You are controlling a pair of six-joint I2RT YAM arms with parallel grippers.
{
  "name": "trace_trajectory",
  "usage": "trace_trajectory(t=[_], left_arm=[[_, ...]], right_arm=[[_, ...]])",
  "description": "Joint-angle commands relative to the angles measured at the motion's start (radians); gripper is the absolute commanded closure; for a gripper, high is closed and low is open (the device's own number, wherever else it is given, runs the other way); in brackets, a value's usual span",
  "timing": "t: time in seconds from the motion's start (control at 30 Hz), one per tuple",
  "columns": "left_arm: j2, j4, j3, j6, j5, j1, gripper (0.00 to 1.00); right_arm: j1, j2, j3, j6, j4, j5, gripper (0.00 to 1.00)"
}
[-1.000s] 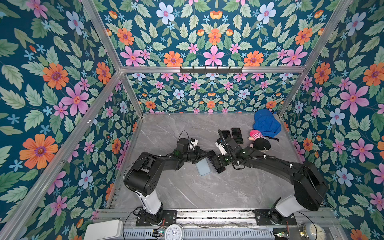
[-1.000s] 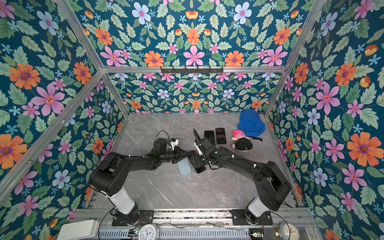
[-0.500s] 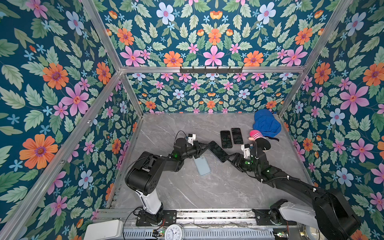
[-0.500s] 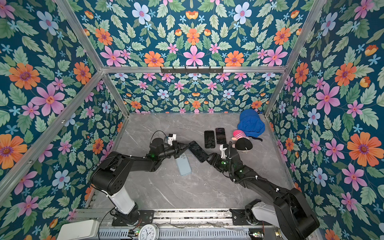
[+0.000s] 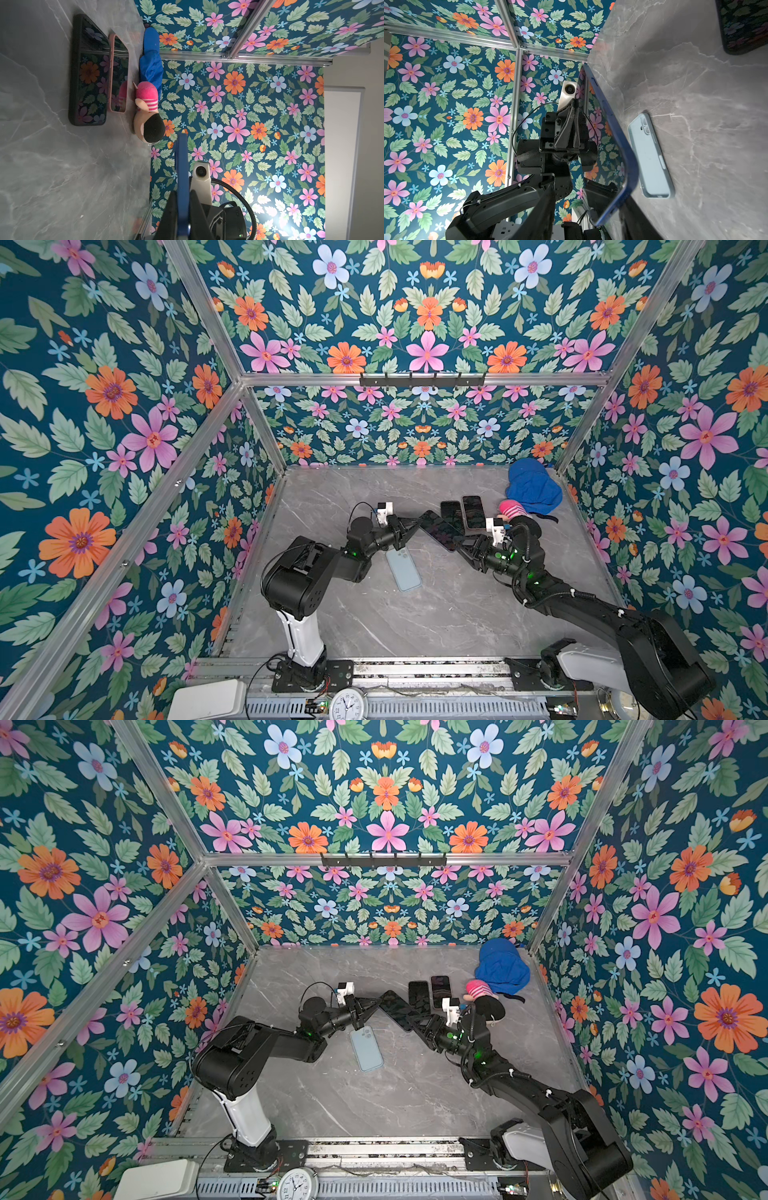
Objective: Put the phone into the phone case
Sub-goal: 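Tilt the black phone on edge with the right gripper above the light-blue case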
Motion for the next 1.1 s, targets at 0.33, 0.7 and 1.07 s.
trace_trajectory(t=[0.33, 0.7, 1.07], left_arm=[[-0.008, 0.089, -0.019, -0.012, -0.013, -0.033, 0.88], [-0.064, 0.001, -0.091, 0.083, -0.044, -0.056, 0.41], [-0.509, -0.954, -0.221, 0.512, -0.168, 0.016, 0.19]], right_arm=[[0.0, -0.026, 0.02, -0.004, -0.021, -0.005, 0.89], [0.0, -0.092, 0.046, -0.08, -0.211, -0.005, 0.98], [0.001, -0.055, 0.154, -0.232, -0.454, -0.041, 1.0]])
